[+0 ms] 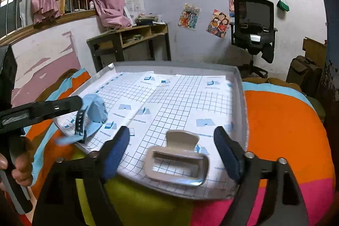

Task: Organize jewelry
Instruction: 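Carry the watch with the left tool into the tray while the right tool releases the buckle there, then withdraw both open tools from the tray back over the bedspread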

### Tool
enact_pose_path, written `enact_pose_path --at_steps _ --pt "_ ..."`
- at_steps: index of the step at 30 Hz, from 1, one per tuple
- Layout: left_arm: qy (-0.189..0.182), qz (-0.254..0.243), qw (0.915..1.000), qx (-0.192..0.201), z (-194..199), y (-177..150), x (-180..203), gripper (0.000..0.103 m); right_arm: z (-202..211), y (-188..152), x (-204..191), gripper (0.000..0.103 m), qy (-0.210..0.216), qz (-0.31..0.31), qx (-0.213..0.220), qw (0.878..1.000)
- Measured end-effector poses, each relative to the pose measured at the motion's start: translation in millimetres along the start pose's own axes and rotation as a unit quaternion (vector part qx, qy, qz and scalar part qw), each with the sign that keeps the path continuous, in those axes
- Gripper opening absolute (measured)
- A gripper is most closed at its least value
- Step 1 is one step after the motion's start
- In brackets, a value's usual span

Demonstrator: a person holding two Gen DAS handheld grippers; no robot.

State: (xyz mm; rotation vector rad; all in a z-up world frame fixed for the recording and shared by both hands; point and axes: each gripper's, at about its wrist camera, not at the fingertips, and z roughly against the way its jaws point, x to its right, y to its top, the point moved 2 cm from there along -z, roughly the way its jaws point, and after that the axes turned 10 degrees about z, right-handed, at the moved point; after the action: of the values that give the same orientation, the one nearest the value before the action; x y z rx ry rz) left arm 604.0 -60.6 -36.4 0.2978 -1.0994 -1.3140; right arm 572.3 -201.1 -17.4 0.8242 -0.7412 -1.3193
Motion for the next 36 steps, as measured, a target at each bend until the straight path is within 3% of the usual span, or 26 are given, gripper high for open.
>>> enact_pose_path --at_steps 4,7,10,14,21,27,36 --pt "0.005 -0.014 0.9997 0.018 34 -5 6 0.085 34 4 2 0.084 -0.009 0.001 0.025 1.000" --pt "0.006 -0.042 0.9978 0.050 74 -14 17 0.094 81 10 0 0.093 -0.010 0.002 0.066 0.998" --pt "0.006 -0.061 0.9941 0.090 118 -25 29 0.103 127 10 -6 0.094 -0.010 0.002 0.096 0.995" --pt "0.014 -0.080 0.9893 0.121 178 -42 45 0.103 188 5 -17 0.100 -0.013 0.002 0.130 0.991" --pt "0.016 -0.099 0.9811 0.166 282 -81 61 0.103 296 -19 -42 0.101 -0.020 -0.002 0.186 0.982" --pt "0.025 -0.082 0.9789 0.185 348 -122 54 0.103 367 -59 -70 0.101 -0.032 0.008 0.199 0.979" --pt "0.055 -0.074 0.9798 0.177 408 -194 40 0.103 421 -130 -103 0.101 -0.045 0.019 0.171 0.984"
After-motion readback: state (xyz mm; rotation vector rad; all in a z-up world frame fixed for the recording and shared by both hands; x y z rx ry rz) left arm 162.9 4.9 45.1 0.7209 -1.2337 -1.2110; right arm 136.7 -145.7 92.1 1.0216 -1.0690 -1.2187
